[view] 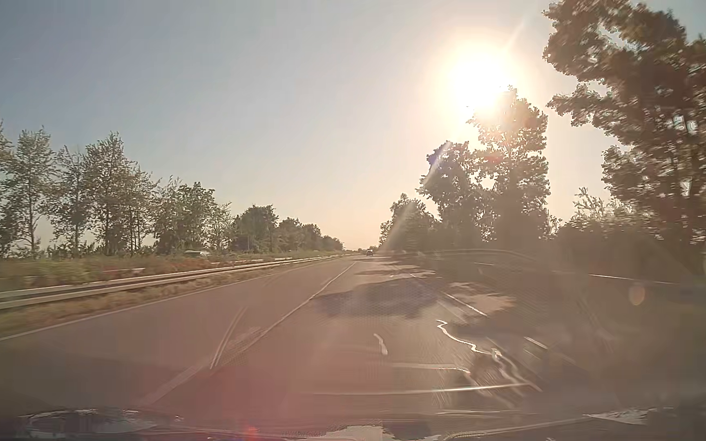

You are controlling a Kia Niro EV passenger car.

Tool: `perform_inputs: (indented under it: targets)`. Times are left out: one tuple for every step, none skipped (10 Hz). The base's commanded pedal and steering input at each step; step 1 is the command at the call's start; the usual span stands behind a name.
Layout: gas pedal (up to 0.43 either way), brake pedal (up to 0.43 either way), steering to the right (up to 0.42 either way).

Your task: Follow the waypoints while adhering to traffic rules and regulations

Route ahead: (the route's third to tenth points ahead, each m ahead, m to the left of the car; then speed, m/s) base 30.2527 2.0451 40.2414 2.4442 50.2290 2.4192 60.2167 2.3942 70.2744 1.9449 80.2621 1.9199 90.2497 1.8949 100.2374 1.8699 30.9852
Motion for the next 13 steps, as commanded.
perform_inputs:
  targets:
    - [0.228,0.0,-0.002]
    - [0.228,0.0,-0.002]
    - [0.228,0.0,-0.002]
    - [0.228,0.0,-0.002]
    - [0.228,0.0,-0.002]
    - [0.228,0.0,-0.002]
    - [0.228,0.0,-0.002]
    - [0.228,0.0,-0.002]
    - [0.228,0.0,-0.001]
    - [0.228,0.0,-0.001]
    - [0.228,0.0,-0.001]
    - [0.228,0.0,0.0]
    - [0.228,0.0,0.0]
